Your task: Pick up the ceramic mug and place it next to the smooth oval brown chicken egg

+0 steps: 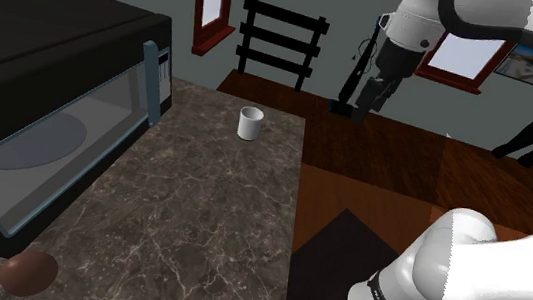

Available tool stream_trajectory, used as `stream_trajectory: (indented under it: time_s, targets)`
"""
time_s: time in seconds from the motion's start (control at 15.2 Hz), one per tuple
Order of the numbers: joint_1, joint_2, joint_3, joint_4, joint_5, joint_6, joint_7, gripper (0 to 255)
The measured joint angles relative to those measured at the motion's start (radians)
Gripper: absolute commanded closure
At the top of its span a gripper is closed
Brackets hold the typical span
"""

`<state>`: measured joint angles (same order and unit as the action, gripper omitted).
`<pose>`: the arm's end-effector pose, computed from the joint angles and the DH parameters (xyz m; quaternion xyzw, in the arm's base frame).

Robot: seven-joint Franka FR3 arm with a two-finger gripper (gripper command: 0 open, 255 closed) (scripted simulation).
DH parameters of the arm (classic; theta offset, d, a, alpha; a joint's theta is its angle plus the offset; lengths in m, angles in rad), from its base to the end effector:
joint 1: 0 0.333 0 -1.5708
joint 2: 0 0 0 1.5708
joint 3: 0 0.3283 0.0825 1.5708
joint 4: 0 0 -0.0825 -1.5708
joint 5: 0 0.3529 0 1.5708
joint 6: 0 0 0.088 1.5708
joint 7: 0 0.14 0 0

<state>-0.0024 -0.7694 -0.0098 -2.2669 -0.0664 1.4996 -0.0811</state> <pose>0.2649 -0.0140 0.5948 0.9990 0.0334 -0.0003 0.0297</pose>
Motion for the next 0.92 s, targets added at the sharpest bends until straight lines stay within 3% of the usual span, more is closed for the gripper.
stream_trajectory:
  time_s: [0.26,0.92]
  targets:
    - [0.0,0.06,-0.003,-0.007,-0.002,0.065,0.001,0]
    - [0.006,0.387,0.001,0.072,-0.001,0.31,0.017,0]
